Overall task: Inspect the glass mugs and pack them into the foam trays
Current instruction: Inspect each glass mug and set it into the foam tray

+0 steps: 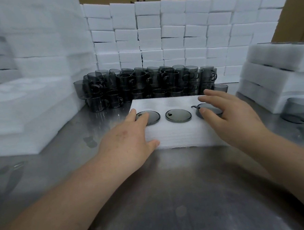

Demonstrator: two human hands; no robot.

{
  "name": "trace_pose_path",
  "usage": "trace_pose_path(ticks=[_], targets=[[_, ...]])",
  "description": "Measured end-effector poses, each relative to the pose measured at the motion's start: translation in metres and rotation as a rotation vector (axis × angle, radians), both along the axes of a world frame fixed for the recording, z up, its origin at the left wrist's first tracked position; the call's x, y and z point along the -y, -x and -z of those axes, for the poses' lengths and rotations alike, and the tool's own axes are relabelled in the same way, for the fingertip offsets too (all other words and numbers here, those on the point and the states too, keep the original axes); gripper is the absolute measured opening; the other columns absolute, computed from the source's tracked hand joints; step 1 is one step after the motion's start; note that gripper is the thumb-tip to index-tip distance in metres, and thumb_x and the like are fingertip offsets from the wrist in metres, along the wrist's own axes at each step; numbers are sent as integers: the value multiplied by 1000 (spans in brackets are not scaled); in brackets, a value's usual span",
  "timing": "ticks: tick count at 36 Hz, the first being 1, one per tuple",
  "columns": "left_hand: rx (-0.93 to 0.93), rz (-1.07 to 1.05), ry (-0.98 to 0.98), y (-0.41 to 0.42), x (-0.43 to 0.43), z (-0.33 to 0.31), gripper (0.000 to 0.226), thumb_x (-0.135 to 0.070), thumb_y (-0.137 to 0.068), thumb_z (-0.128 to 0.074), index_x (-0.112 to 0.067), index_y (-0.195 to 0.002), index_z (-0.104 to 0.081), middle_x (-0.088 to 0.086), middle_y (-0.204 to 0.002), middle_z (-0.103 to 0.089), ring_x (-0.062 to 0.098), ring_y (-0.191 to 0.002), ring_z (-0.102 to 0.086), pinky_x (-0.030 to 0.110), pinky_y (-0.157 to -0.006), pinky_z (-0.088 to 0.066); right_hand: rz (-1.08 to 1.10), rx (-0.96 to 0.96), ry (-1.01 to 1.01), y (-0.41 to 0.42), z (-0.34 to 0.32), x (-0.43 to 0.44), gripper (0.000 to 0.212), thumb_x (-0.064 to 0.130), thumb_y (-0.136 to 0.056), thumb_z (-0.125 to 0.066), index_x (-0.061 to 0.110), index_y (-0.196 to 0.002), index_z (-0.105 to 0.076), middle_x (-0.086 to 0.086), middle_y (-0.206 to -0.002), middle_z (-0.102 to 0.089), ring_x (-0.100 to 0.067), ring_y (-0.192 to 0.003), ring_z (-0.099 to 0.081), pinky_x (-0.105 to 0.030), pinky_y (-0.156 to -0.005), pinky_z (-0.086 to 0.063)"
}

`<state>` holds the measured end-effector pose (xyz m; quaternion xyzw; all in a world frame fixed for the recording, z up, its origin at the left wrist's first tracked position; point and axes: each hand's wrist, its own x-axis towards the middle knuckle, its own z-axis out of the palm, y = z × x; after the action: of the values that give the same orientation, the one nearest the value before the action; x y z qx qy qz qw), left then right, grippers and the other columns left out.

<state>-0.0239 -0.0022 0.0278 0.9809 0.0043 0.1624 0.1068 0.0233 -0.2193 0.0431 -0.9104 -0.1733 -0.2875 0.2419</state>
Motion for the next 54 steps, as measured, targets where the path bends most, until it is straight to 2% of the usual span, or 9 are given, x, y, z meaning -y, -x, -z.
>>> trace_pose_path(ticks=[5, 11, 17, 25, 31, 39, 44, 49, 54], targets=[[-3, 4, 6, 0, 0, 1, 67, -55, -82, -55, -39, -139, -23, -13, -155, -8, 18, -130, -39, 32, -92, -39, -30, -46, 48, -1, 3, -1, 32, 33, -91, -49, 28, -119, -62, 13, -127, -56, -9, -123, -45, -24, -94, -32], [-2, 7, 7, 0, 0, 0, 66, -55, -82, -55, -39, -138, -24, -14, -155, -10, 18, -129, -40, 32, -89, -40, 6, -104, 85, 0, 2, -2, 44, 48, -85, -41, 32, -123, -59, 17, -138, -47, -5, -129, -39, -26, -97, -33], [-13, 1, -5, -1, 0, 0, 68, -56, -83, -54, -39, -140, -21, -13, -156, -5, 19, -133, -36, 33, -93, -39, 23, -156, 170, 6, -1, -3, 45, 51, -89, -37, 32, -124, -56, 16, -132, -53, -11, -122, -46, -26, -81, -33], [-4, 3, 2, 0, -1, 1, 69, -55, -83, -55, -39, -140, -22, -12, -156, -6, 18, -132, -36, 33, -93, -39, 22, -201, 304, 10, -4, -3, 56, 56, -86, -25, 23, -119, -55, 1, -125, -57, -24, -117, -48, -31, -84, -32], [14, 8, 6, 0, -1, 1, 67, -56, -82, -55, -38, -139, -24, -12, -155, -10, 17, -130, -39, 31, -88, -39, -21, -221, 395, 11, -6, -3, 66, 61, -82, -20, 31, -138, -39, 10, -144, -39, -9, -130, -32, -26, -101, -21], [9, -10, 10, 1, 1, 0, 68, -56, -82, -55, -39, -139, -22, -13, -155, -9, 18, -130, -38, 32, -90, -39, -15, -227, 527, 9, -6, -2, 80, 68, -75, -17, 29, -144, -26, 9, -152, -25, -8, -136, -21, -30, -108, -17], [14, -10, 43, 3, 2, -2, 72, -60, -80, -46, -41, -142, -14, -18, -152, -14, 15, -131, -35, 31, -87, -36, -17, -202, 499, 9, -3, -2, 84, 70, -72, -16, 29, -145, -25, 10, -153, -22, -7, -137, -20, -29, -108, -16], [6, -19, 101, 3, 3, -4, 74, -64, -79, -29, -40, -146, -9, -18, -155, -8, 14, -138, -26, 32, -102, -30, -10, -163, 385, 11, -1, -4, 76, 67, -73, -23, 28, -136, -42, 6, -140, -44, -11, -127, -34, -30, -105, -21], [-18, -14, 140, 3, 2, -7, 77, -67, -76, -13, -37, -147, -13, -12, -156, -10, 16, -140, -23, 33, -106, -26, -4, -126, 293, 15, -4, -5, 76, 64, -75, -30, 25, -140, -40, 9, -142, -43, -9, -131, -32, -30, -108, -20]])
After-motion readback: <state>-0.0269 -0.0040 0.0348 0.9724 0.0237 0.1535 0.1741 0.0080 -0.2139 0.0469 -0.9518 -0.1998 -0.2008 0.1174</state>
